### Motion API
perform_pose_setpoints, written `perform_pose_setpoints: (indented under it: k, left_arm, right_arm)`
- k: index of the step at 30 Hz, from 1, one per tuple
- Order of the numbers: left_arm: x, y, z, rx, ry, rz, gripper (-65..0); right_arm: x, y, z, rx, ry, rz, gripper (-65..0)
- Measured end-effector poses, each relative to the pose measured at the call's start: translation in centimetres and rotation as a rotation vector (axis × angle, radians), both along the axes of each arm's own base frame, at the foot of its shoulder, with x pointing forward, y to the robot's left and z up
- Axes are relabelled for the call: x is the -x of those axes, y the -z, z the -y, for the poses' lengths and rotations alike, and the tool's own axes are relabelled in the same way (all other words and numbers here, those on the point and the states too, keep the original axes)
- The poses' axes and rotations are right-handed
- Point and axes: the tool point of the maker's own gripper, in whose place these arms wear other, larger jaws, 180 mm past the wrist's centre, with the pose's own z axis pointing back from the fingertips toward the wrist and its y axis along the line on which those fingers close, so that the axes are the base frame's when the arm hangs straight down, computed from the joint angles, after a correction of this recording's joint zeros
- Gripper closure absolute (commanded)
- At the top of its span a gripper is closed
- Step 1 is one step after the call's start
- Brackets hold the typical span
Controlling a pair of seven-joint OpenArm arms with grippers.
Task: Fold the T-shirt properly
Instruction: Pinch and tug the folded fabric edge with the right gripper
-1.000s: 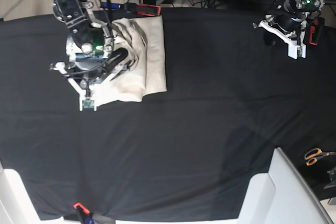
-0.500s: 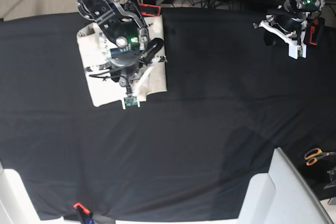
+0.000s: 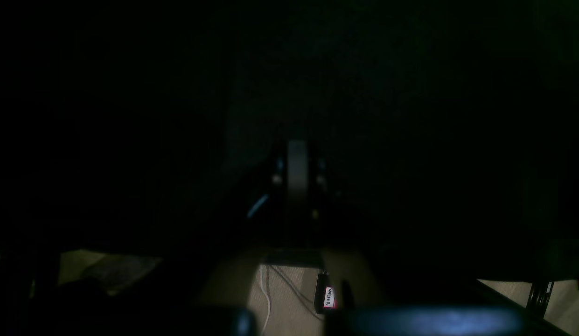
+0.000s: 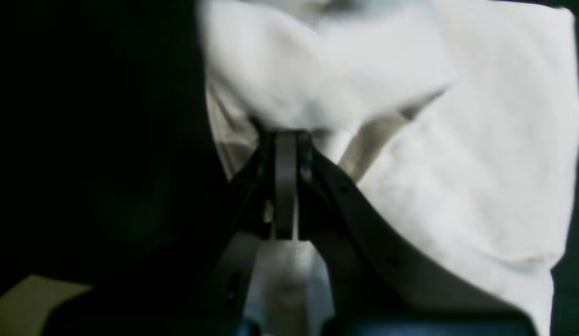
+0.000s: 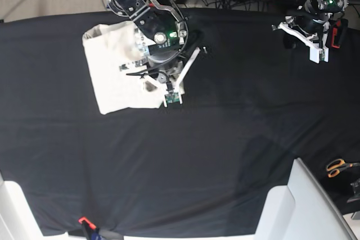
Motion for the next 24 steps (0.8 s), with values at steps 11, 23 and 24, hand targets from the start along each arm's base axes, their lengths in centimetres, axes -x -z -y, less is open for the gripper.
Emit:
perform_pose_setpoints:
  k: [11, 23, 24]
  left_arm:
    - [0.0, 0.0, 0.0, -0.001, -0.001, 0.0, 0.0]
    - [0.0, 0.0, 0.0, 0.001, -0.002, 0.001, 0.0]
    - [0.0, 0.0, 0.0, 0.0, -0.002, 0.0, 0.0]
  right_arm:
    - [1.7, -5.7, -4.3, -0.104, -0.16, 0.079, -0.2]
    - [-1.1, -3.4, 6.7, 0.036, 0.087, 0.11, -0.3]
    - [-0.2, -2.5, 7.1, 0.043, 0.097, 0.085, -0.3]
